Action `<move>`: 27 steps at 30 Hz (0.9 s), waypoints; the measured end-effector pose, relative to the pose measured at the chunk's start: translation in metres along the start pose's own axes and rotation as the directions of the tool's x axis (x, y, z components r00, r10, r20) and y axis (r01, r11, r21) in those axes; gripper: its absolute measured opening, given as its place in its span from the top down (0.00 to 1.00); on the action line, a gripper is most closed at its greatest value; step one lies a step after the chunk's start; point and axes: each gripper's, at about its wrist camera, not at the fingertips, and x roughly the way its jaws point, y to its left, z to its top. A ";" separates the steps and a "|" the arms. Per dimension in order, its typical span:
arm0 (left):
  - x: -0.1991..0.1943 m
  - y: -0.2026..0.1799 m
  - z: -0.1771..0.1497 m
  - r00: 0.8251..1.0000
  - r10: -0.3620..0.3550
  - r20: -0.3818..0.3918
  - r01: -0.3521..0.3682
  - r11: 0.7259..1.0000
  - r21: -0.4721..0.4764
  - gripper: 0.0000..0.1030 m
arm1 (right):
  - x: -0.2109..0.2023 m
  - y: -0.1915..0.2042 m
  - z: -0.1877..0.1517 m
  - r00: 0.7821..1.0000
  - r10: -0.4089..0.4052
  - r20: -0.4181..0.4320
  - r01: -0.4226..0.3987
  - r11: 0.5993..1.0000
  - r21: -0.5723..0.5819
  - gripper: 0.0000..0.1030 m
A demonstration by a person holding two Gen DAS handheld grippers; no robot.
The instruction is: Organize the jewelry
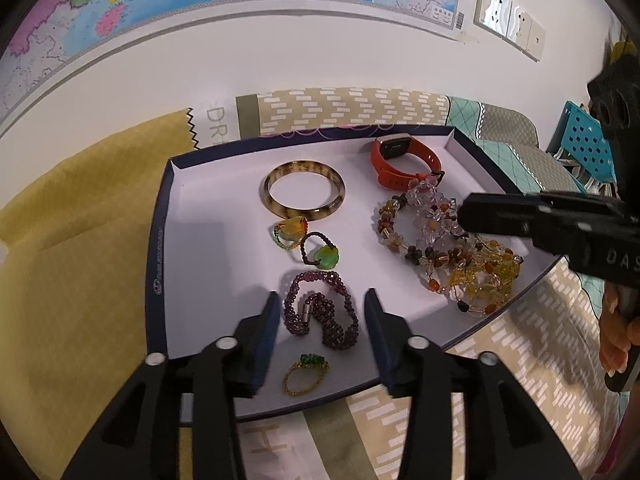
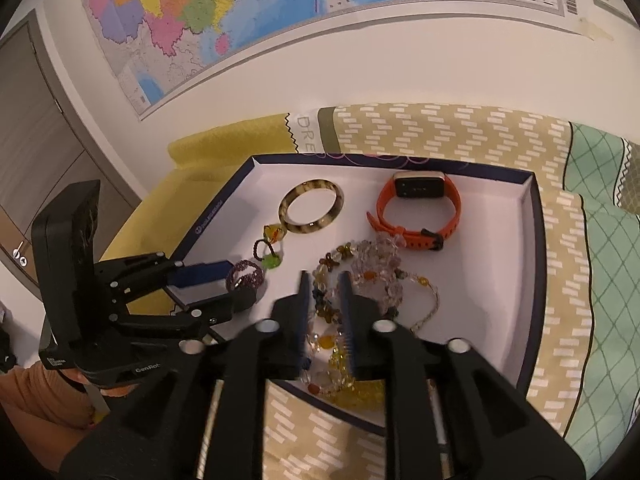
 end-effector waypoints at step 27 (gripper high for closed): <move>-0.092 -0.011 -0.054 0.978 0.132 0.160 -0.113 0.986 -0.124 0.07 | -0.057 0.042 -0.092 0.962 -0.239 0.132 0.241 0.971 0.003 0.05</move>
